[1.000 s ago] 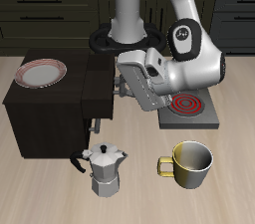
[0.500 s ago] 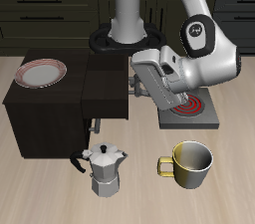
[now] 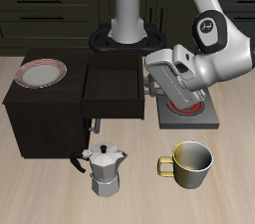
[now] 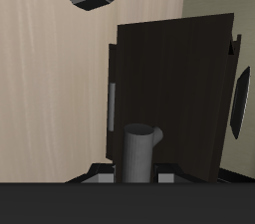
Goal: Open the top drawer of the wooden cabinet
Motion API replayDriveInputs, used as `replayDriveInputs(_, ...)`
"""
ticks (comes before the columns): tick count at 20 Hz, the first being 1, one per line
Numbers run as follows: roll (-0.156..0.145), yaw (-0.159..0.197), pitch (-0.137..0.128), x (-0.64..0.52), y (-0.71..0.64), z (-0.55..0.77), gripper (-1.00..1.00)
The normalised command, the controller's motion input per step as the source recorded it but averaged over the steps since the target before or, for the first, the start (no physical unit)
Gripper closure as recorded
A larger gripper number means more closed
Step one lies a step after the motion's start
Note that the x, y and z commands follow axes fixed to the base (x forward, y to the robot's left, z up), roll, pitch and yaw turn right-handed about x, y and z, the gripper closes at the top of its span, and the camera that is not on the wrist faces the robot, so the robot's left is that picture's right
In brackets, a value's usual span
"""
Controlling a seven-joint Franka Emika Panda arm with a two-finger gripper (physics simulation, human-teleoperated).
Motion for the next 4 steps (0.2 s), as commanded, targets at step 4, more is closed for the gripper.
replayDriveInputs(4,0.086,0.017,-0.028,-0.11,0.45,-0.04,1.0)
